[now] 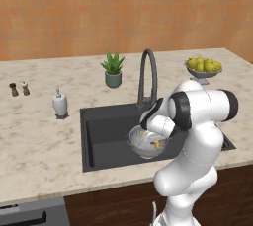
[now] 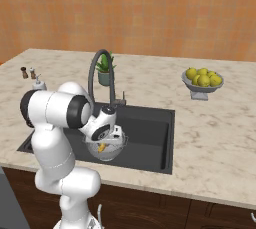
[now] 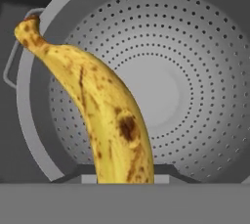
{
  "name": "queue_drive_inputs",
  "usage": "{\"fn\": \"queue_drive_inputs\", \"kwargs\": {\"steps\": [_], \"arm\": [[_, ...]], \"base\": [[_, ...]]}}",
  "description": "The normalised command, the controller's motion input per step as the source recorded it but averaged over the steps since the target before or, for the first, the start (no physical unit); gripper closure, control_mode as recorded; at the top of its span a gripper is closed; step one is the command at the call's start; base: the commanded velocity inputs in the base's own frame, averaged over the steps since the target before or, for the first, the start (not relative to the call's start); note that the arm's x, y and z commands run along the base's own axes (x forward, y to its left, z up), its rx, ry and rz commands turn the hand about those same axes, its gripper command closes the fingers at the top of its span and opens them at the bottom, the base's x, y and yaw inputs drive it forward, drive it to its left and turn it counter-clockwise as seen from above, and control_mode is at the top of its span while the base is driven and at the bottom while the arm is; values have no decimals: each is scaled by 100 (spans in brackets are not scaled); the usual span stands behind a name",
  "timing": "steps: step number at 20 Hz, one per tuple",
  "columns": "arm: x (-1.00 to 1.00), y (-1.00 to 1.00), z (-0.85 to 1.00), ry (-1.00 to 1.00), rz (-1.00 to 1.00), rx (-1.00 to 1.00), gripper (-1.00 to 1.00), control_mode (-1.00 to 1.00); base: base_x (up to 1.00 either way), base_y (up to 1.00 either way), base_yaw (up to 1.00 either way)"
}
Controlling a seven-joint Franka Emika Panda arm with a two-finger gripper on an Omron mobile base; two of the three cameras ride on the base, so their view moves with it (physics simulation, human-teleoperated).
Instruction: Put the colander in the sink, put the banana in the colander, and turn on the sink faucet and pour water over the colander.
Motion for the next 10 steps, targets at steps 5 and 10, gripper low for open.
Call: {"fn": "queue_drive_inputs", "kwargs": {"steps": [5, 10], "arm": [[8, -2, 0, 8, 0, -2, -100, -100], [3, -8, 0, 6, 0, 0, -100, -100]], "base": [[0, 0, 0], [0, 0, 0]]}}
